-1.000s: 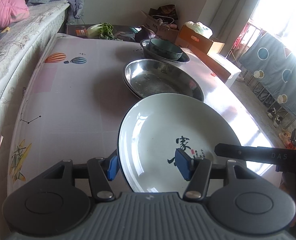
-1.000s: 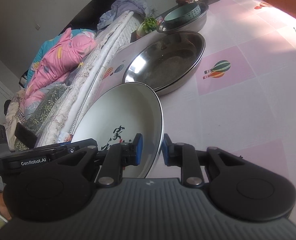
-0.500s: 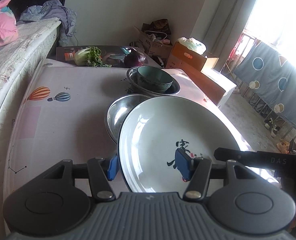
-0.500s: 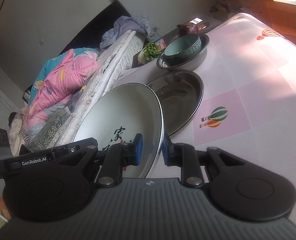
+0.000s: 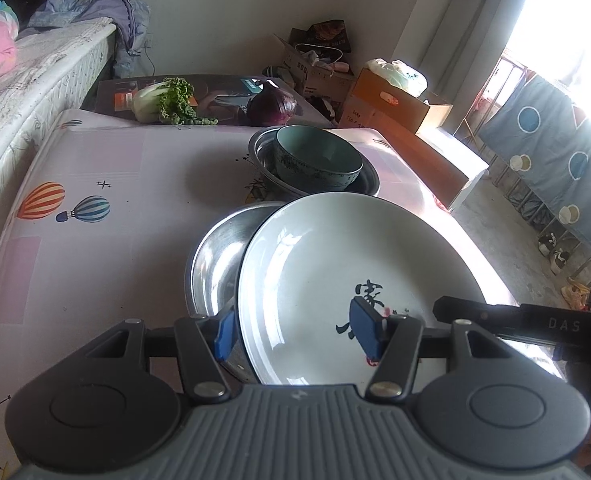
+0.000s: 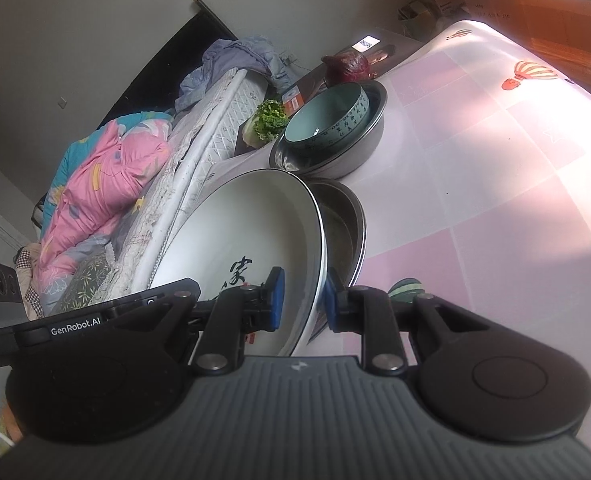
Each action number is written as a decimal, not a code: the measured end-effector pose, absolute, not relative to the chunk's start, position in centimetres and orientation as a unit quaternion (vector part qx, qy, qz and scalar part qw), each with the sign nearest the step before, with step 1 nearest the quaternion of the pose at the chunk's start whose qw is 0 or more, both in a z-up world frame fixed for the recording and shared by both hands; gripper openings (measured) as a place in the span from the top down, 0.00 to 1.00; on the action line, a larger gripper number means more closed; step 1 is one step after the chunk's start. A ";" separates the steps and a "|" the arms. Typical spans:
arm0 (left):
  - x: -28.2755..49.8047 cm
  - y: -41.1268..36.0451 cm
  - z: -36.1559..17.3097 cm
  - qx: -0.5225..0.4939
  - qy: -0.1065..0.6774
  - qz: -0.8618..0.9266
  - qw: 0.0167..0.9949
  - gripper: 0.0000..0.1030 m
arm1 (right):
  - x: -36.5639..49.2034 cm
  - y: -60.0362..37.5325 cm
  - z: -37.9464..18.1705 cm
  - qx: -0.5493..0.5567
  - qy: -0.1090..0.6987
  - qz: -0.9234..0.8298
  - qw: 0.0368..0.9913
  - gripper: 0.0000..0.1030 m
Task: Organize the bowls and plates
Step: 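Lower the white plate onto the nested steel basins with both tools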
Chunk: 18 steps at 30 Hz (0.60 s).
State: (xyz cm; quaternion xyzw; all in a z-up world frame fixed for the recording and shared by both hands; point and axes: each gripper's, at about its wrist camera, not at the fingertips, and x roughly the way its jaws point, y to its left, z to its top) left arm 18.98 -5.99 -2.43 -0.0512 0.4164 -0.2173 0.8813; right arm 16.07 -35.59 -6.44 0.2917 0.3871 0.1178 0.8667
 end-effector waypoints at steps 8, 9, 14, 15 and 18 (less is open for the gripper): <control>20.3 -6.1 -4.1 -0.052 0.440 -0.211 0.871 0.44 | 17.3 -35.4 -8.1 0.291 0.406 0.111 0.859 0.80; 20.3 -6.2 -4.2 -0.052 0.442 -0.210 0.870 0.44 | 17.3 -35.3 -8.2 0.291 0.408 0.110 0.858 0.79; 20.6 -6.2 -4.7 -0.053 0.455 -0.205 0.865 0.44 | 17.4 -35.2 -8.5 0.294 0.411 0.104 0.856 0.78; 20.6 -6.2 -4.8 -0.054 0.458 -0.204 0.864 0.44 | 17.5 -35.3 -8.5 0.296 0.410 0.104 0.856 0.78; 20.8 -6.0 -5.0 -0.058 0.462 -0.201 0.862 0.44 | 17.5 -35.3 -8.5 0.296 0.408 0.102 0.858 0.78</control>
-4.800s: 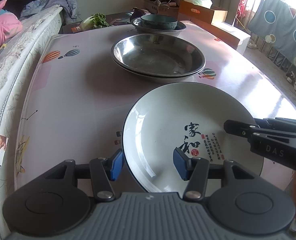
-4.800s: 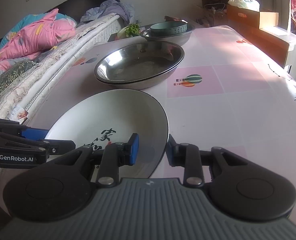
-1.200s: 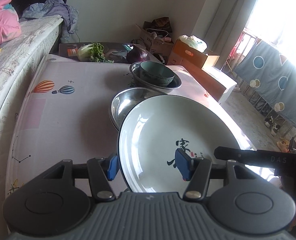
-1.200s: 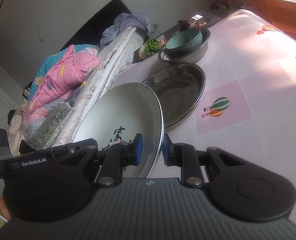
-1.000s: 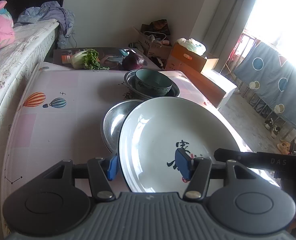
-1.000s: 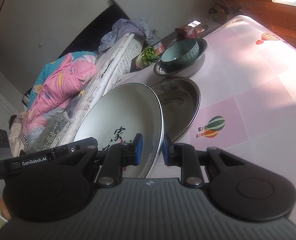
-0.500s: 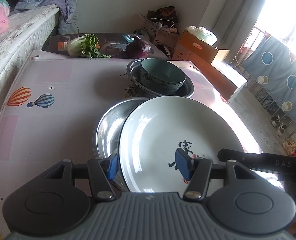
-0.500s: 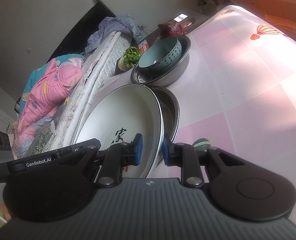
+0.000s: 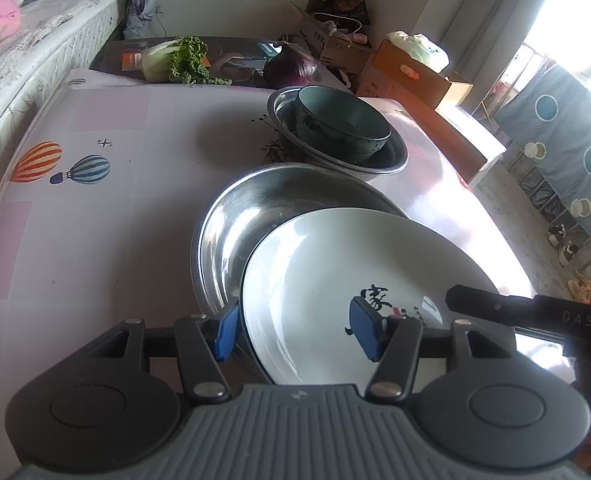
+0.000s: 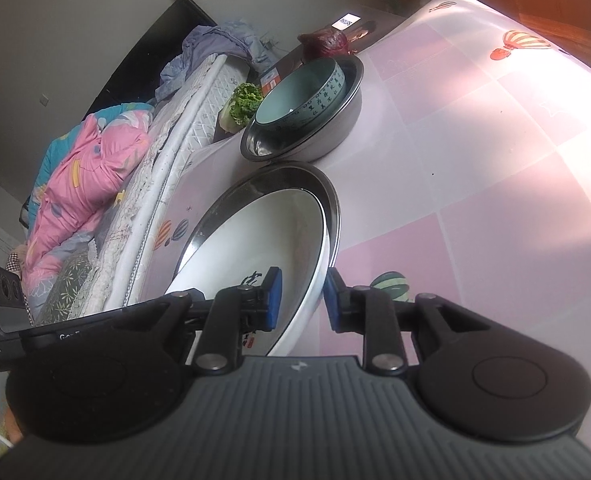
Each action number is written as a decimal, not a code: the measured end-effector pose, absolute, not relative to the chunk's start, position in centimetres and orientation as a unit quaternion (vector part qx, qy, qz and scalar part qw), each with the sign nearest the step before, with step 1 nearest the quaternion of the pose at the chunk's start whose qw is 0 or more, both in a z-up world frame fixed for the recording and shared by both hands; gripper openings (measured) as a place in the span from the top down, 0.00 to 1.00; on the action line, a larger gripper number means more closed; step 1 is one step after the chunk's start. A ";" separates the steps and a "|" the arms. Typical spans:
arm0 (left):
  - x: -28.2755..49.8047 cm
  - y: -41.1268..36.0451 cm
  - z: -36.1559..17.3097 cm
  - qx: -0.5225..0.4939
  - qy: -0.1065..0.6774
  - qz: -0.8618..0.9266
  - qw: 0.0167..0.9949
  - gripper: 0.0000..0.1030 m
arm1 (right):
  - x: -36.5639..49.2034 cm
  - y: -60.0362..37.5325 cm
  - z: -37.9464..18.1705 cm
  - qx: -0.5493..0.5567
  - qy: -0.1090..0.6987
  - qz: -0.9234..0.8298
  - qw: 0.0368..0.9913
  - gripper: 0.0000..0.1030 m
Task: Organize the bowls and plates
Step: 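Lower the white plate onto the nested steel basins with both tools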
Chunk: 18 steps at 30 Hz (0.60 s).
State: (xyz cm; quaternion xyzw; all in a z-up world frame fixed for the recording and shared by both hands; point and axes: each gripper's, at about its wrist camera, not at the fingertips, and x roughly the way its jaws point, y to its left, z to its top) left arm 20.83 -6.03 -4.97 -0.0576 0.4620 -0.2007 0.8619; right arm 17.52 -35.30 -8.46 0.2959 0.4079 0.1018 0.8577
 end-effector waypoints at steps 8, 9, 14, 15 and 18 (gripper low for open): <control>20.9 -5.7 -4.6 -0.057 0.460 -0.192 0.865 0.43 | 17.6 -35.6 -7.9 0.294 0.398 0.097 0.864 0.74; 20.8 -5.7 -4.4 -0.057 0.456 -0.193 0.867 0.43 | 17.5 -35.6 -7.8 0.291 0.397 0.095 0.865 0.73; 20.4 -5.5 -3.8 -0.062 0.449 -0.197 0.869 0.41 | 17.1 -35.7 -7.1 0.275 0.387 0.082 0.876 0.73; 20.3 -5.4 -3.7 -0.062 0.448 -0.196 0.870 0.41 | 17.1 -35.8 -7.0 0.274 0.386 0.078 0.877 0.73; 19.9 -5.3 -3.6 -0.064 0.445 -0.198 0.871 0.40 | 16.6 -36.1 -6.8 0.275 0.383 0.073 0.879 0.73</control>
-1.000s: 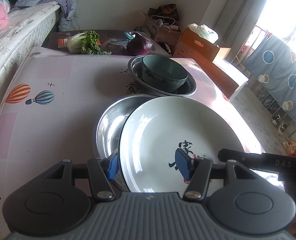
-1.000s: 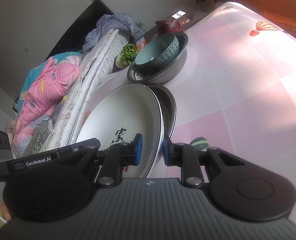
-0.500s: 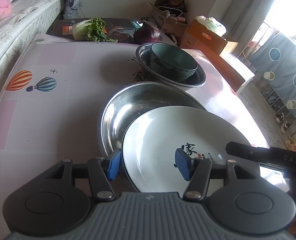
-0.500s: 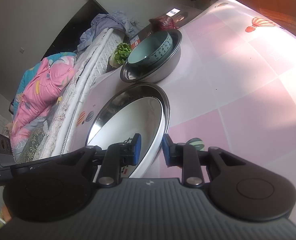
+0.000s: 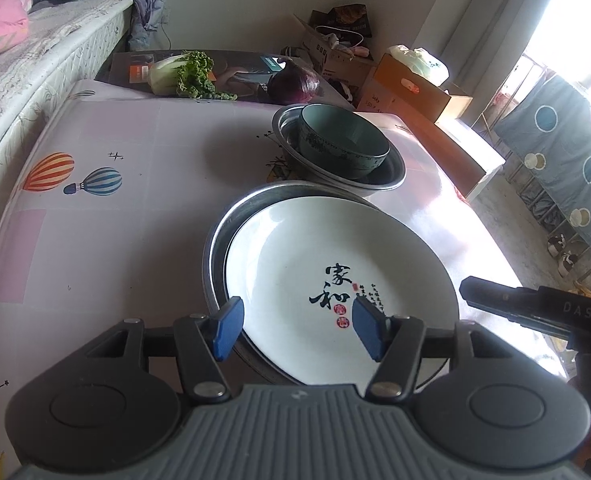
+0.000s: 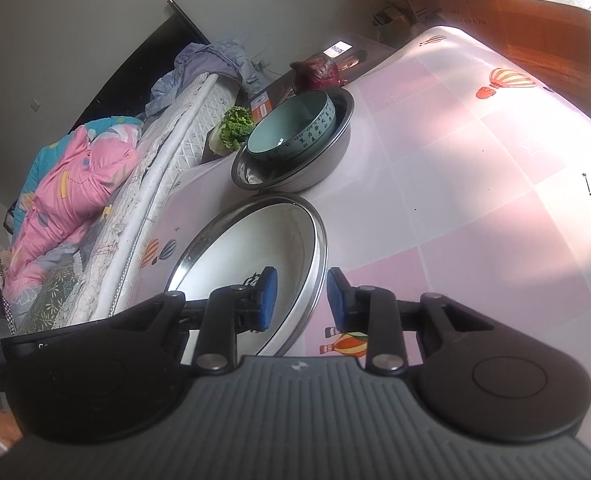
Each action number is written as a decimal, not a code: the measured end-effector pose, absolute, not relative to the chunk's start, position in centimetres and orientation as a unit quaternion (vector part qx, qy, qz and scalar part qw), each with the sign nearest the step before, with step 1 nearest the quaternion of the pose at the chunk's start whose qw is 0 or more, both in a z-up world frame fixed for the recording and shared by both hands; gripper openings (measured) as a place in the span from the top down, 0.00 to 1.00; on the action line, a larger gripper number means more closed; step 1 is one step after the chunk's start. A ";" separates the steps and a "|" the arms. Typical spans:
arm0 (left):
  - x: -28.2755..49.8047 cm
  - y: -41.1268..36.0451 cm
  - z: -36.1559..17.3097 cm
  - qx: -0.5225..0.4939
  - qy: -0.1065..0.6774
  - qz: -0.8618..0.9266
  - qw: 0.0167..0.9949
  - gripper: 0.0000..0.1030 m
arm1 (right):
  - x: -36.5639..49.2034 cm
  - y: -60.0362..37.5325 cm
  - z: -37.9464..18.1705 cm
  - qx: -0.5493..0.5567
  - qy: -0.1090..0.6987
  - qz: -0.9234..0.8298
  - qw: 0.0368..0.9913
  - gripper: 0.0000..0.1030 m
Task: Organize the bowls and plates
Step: 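Lower the white plate onto the nested steel basins with both tools, then open both tools to release the white plate on the basins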
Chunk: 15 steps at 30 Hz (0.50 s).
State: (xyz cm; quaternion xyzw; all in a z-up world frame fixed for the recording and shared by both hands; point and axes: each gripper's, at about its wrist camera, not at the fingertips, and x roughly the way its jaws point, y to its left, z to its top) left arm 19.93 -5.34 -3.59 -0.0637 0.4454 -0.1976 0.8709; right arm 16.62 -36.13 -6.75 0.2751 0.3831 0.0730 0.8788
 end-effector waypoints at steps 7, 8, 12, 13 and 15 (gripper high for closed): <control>18.9 -5.1 -3.1 -0.054 0.438 -0.187 0.878 0.33 | 15.1 -36.0 -6.0 0.267 0.379 0.066 0.883 0.71; 18.7 -5.1 -3.0 -0.053 0.437 -0.186 0.878 0.31 | 14.8 -35.9 -5.9 0.264 0.379 0.066 0.884 0.69; 17.9 -5.0 -2.3 -0.041 0.431 -0.178 0.883 0.25 | 13.7 -35.1 -5.1 0.245 0.379 0.066 0.890 0.59; 17.5 -4.9 -2.1 -0.037 0.430 -0.176 0.885 0.24 | 13.5 -34.9 -5.0 0.240 0.378 0.066 0.892 0.57; 17.0 -4.9 -1.8 -0.029 0.427 -0.173 0.887 0.21 | 13.0 -34.5 -4.6 0.228 0.377 0.065 0.895 0.52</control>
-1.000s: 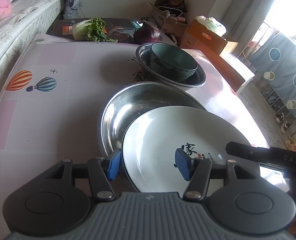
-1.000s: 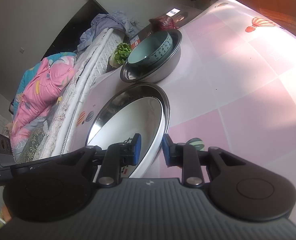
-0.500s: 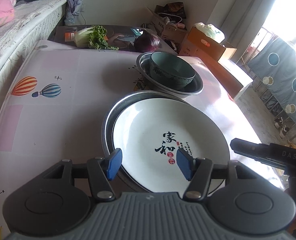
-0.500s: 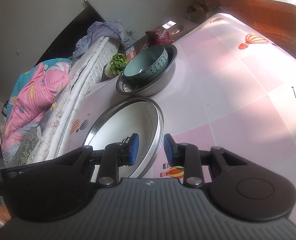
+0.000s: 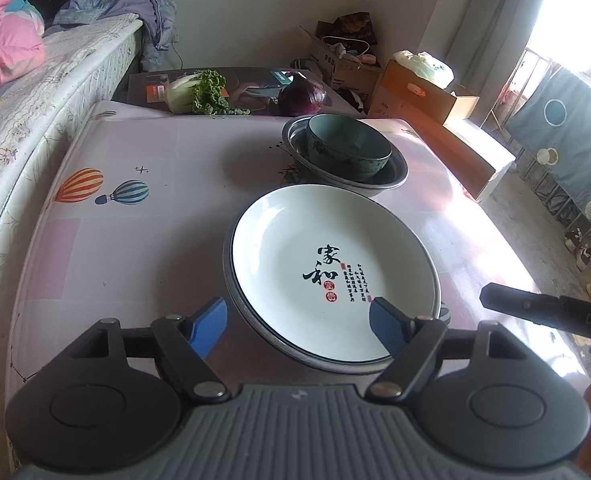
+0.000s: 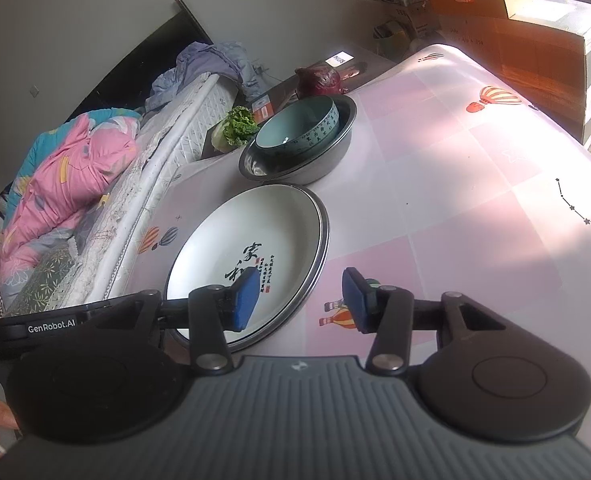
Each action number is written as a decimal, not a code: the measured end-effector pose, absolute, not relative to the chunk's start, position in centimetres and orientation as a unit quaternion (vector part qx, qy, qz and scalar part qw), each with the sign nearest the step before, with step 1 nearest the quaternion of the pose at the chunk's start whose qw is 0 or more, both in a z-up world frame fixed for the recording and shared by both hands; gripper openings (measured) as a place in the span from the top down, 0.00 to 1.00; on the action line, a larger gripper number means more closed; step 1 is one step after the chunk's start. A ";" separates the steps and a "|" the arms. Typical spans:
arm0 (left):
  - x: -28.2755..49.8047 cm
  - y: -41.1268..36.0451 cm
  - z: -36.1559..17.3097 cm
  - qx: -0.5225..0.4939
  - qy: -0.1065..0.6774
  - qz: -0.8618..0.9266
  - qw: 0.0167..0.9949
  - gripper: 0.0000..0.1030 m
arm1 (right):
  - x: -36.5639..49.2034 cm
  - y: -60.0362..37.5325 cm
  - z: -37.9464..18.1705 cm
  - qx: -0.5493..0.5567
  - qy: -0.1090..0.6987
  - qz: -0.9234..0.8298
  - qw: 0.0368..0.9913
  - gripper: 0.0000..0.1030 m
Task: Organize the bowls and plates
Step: 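Open both tools to release the white plate on the basins, then grasp the steel bowl holding the grey-green bowl with both tools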
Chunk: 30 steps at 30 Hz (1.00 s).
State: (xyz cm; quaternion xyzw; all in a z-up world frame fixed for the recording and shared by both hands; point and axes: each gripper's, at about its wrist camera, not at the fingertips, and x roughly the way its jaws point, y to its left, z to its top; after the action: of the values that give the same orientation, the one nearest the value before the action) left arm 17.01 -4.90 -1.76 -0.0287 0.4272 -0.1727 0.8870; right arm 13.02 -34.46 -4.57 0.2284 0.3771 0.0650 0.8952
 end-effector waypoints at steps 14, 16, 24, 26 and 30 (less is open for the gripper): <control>13.7 -3.4 -0.2 -0.013 0.417 -0.163 0.894 0.13 | 9.5 -31.8 -2.2 0.183 0.370 0.066 0.908 0.32; 13.5 -3.1 0.1 -0.012 0.413 -0.164 0.896 0.13 | 9.3 -31.6 -1.9 0.181 0.369 0.068 0.909 0.31; 16.9 -2.4 2.0 -0.018 0.396 -0.169 0.903 0.08 | 12.0 -33.1 0.4 0.199 0.358 0.076 0.909 0.31; 18.6 -2.6 2.3 -0.020 0.399 -0.169 0.901 0.08 | 13.3 -33.9 1.1 0.202 0.355 0.072 0.910 0.31; 22.0 -3.4 2.5 -0.019 0.400 -0.164 0.901 0.08 | 16.5 -35.8 1.8 0.208 0.351 0.069 0.910 0.31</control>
State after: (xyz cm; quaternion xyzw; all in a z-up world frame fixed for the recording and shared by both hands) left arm 22.02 -3.41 2.52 -0.0190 0.4003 -0.1635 0.9015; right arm 16.45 -35.82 1.82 0.2085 0.3511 0.0685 0.9103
